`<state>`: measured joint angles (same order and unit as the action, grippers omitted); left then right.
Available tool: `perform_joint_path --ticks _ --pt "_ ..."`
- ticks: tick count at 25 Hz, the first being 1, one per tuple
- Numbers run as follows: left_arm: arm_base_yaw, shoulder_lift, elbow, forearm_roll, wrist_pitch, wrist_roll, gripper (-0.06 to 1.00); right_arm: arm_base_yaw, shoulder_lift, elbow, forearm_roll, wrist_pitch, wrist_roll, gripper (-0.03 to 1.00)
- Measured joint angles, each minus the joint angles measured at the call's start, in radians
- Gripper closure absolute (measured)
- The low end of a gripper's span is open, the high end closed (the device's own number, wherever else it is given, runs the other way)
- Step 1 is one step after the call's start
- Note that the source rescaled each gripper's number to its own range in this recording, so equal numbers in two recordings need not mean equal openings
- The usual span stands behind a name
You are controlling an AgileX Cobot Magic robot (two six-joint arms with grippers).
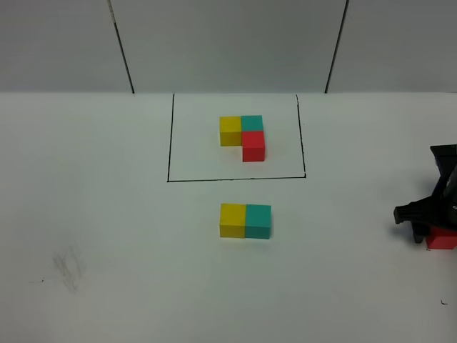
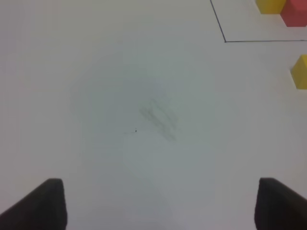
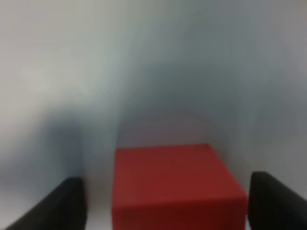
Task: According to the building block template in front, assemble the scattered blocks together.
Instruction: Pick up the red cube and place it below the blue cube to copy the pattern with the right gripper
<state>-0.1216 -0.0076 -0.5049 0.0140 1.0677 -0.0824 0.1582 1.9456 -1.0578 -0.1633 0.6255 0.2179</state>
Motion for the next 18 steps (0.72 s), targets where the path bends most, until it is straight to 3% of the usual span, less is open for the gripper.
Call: perform_joint_path --ticks 2,4,5,11,18 --pt "0.000 0.000 0.000 0.000 0.000 0.000 0.18 0.000 0.000 0.000 0.000 -0.001 0.000 0.70" --pt "0.000 0.000 0.000 0.000 0.000 0.000 0.18 0.000 0.000 0.000 0.000 -0.002 0.000 0.93" --pt "0.000 0.000 0.000 0.000 0.000 0.000 0.18 0.000 0.000 0.000 0.000 -0.003 0.000 0.96" --pt "0.000 0.000 0.000 0.000 0.000 0.000 0.18 0.000 -0.027 0.000 0.001 0.014 -0.001 0.96" --pt "0.000 0.000 0.000 0.000 0.000 0.000 0.18 0.009 -0.210 -0.005 0.116 0.186 -0.001 0.96"
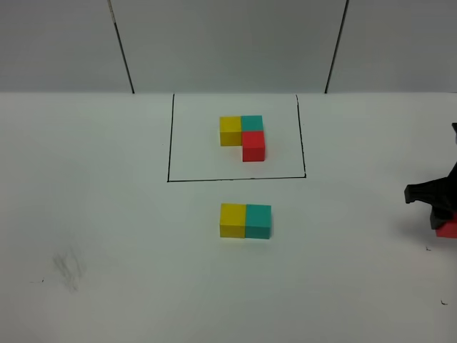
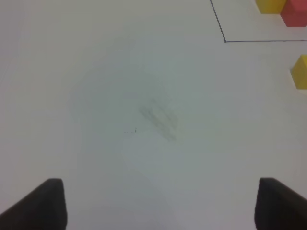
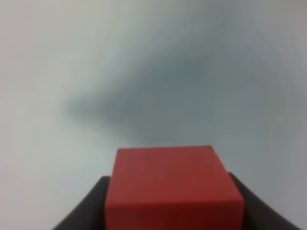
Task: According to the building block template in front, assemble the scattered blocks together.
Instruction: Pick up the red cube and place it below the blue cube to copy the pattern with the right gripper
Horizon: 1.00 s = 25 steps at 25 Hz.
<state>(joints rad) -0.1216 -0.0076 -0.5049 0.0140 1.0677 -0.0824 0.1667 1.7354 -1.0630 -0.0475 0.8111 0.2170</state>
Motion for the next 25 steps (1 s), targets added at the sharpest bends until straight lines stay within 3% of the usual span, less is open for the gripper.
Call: perform_joint_path --ticks 5,10,18,21,25 --pt "0.000 0.000 0.000 0.000 0.000 0.000 0.18 0.132 -0.096 0.000 0.030 0.064 0.025 0.96" --pt "0.000 0.000 0.000 0.000 0.000 0.000 0.18 0.286 -0.090 0.000 0.095 0.027 0.092 0.96" --pt "0.000 0.000 0.000 0.000 0.000 0.000 0.18 0.418 0.000 0.000 0.204 -0.026 0.099 0.96" --pt "0.000 0.000 0.000 0.000 0.000 0.000 0.18 0.468 0.012 0.000 0.170 -0.037 0.156 0.96" --pt "0.000 0.000 0.000 0.000 0.000 0.000 0.18 0.549 0.012 0.000 -0.015 0.000 0.360 0.96"
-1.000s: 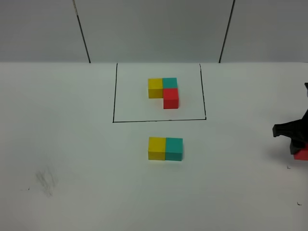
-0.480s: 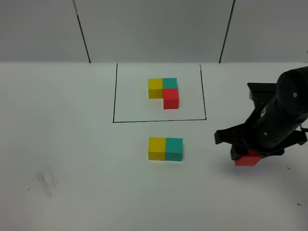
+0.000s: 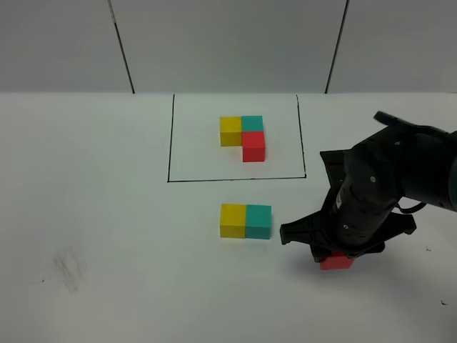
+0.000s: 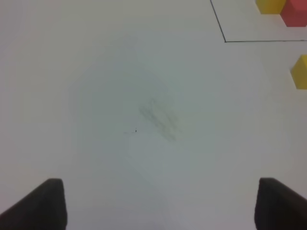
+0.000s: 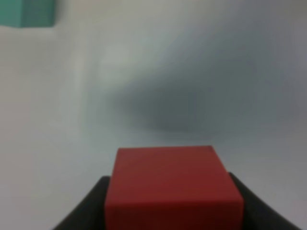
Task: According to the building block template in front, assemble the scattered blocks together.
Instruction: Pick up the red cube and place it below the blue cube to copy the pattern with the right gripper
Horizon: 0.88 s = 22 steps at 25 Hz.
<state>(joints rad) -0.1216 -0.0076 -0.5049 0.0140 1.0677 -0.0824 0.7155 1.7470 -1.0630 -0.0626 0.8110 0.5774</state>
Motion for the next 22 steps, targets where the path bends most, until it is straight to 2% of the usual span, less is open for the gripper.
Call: perform_joint_path --ticks 2,4,12,17,22 --pt "0.000 0.000 0.000 0.000 0.000 0.000 0.18 0.038 0.000 0.000 -0.076 0.031 0.079 0.96" --pt "0.000 0.000 0.000 0.000 0.000 0.000 0.18 0.075 0.000 0.000 -0.091 0.042 0.119 0.96" --pt "0.000 0.000 0.000 0.000 0.000 0.000 0.18 0.182 0.000 0.000 0.000 0.007 0.167 0.96" --pt "0.000 0.000 0.000 0.000 0.000 0.000 0.18 0.187 0.002 -0.001 0.016 -0.008 0.267 0.96" --pt "0.000 0.000 0.000 0.000 0.000 0.000 0.18 0.191 0.061 -0.083 0.045 0.021 0.295 0.96"
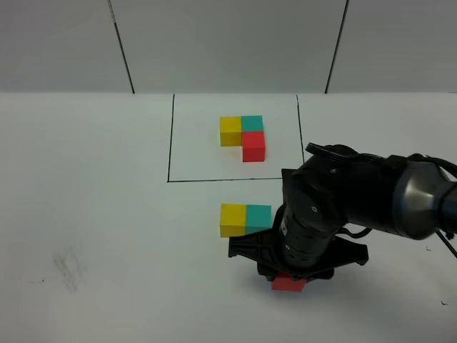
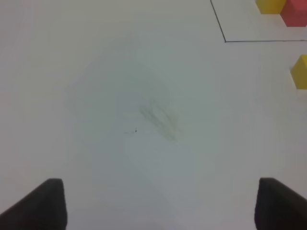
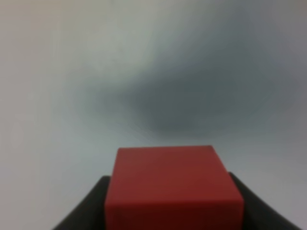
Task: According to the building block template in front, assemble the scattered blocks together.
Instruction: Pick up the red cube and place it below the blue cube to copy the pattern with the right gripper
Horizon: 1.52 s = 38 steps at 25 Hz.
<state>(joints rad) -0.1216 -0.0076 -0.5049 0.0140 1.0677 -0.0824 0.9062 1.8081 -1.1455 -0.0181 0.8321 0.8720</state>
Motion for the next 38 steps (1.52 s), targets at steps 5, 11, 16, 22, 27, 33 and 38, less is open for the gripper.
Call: perform_joint_path --ticks 5,11,16,22,27,33,38 --pt "0.000 0.000 0.000 0.000 0.000 0.000 0.18 0.017 0.082 -0.119 0.018 0.036 0.002 0.96" --pt "0.000 0.000 0.000 0.000 0.000 0.000 0.18 0.018 0.107 -0.142 0.024 -0.009 0.025 0.96" --pt "0.000 0.000 0.000 0.000 0.000 0.000 0.18 0.018 0.151 -0.175 0.018 -0.004 0.033 0.96" --pt "0.000 0.000 0.000 0.000 0.000 0.000 0.18 0.030 0.228 -0.252 -0.022 0.039 0.043 0.96" --pt "0.000 0.000 0.000 0.000 0.000 0.000 0.18 0.036 0.279 -0.306 -0.058 0.072 0.067 0.96" --pt "0.000 0.000 0.000 0.000 0.000 0.000 0.18 0.036 0.307 -0.321 -0.085 0.087 0.094 0.96" --pt "0.000 0.000 0.000 0.000 0.000 0.000 0.18 0.036 0.324 -0.321 -0.103 0.087 0.107 0.96"
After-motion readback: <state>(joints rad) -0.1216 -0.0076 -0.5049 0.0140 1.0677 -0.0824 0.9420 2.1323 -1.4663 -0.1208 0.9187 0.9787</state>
